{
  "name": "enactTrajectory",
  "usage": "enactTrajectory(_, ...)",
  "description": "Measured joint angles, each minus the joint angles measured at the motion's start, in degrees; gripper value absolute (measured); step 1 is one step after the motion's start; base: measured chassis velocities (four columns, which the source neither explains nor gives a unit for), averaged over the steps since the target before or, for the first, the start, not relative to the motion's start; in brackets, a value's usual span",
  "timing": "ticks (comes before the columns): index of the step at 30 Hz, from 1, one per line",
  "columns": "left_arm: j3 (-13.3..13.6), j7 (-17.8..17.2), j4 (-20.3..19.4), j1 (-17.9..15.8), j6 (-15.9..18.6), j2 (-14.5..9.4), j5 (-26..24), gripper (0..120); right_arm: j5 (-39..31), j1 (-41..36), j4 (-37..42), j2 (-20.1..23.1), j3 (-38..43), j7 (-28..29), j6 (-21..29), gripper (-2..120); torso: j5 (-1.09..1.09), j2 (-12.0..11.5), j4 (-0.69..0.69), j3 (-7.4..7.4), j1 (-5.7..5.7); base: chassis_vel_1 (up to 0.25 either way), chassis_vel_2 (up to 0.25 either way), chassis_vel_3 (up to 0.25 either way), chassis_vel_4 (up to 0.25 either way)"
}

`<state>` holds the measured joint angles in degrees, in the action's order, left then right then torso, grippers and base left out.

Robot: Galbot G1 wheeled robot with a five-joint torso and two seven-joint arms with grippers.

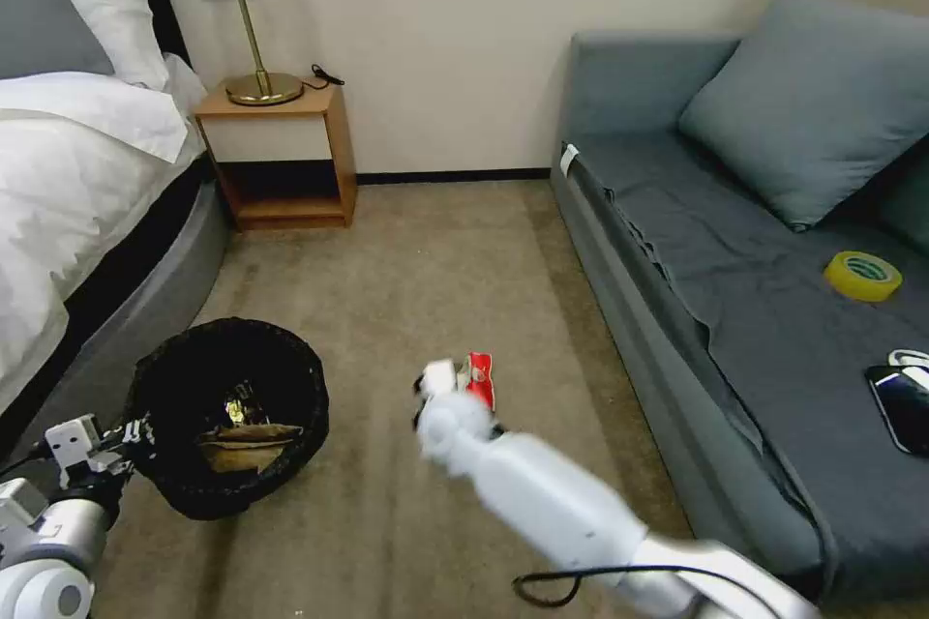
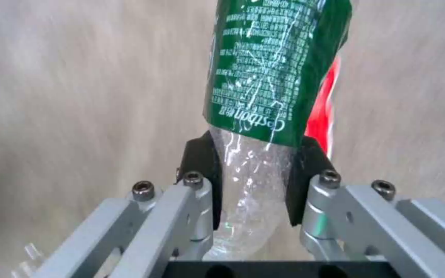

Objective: Pick up the trash bin, then pick up the garbage on the floor and place it into the trash bin.

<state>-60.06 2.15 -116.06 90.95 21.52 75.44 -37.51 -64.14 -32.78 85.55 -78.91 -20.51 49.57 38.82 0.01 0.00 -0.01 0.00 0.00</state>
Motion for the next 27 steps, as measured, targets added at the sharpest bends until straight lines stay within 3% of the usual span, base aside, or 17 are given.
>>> enactTrajectory(2, 0.72, -0.02, -0.26, -0.02, 0.03, 0.33, 0.49, 4, 0.42, 0.59, 6.98, 2.24, 2.39, -0.57, -2.39, 20, 0.0, 0.01, 0.0, 0.0, 0.0, 0.0, 0.0, 0.0, 0.0)
enactTrajectory(6, 1.25, -0.04, -0.46, 0.04, 0.05, 0.6, 0.83, 4, 0.77, 1.11, 12.06, 3.34, 3.22, -1.79, -4.17, 20, 0.01, 0.0, 0.0, 0.0, 0.0, 0.0, 0.0, 0.0, 0.0)
enactTrajectory(12, 2.25, -0.06, -0.94, 0.27, 0.09, 1.1, 1.14, 4, 2.89, 2.86, 20.32, 3.89, 1.2, -7.74, -8.71, 20, 0.0, 0.01, 0.0, 0.0, 0.0, 0.0, 0.0, 0.0, 0.0)
enactTrajectory(14, 2.44, -0.07, -1.23, 0.54, 0.13, 1.41, 1.11, 4, 5.82, 3.81, 22.72, 2.96, -2.53, -12.27, -12.15, 20, -0.01, 0.01, 0.01, 0.0, 0.0, 0.0, 0.0, 0.0, 0.0)
enactTrajectory(21, 2.16, -0.1, -1.21, 0.64, 0.15, 1.94, 0.35, 4, 11.5, 4.16, 23.18, -0.44, -12.6, -19.66, -17.64, 20, -0.02, 0.01, 0.02, -0.01, 0.0, 0.0, 0.0, 0.0, 0.0)
enactTrajectory(27, 1.47, -0.11, -1.06, 0.48, 0.21, 1.9, -0.47, 4, 14.86, 3.57, 21.45, -2.59, -17.4, -22.31, -18.47, 20, -0.02, 0.01, 0.02, 0.0, 0.0, 0.0, 0.0, 0.0, 0.0)
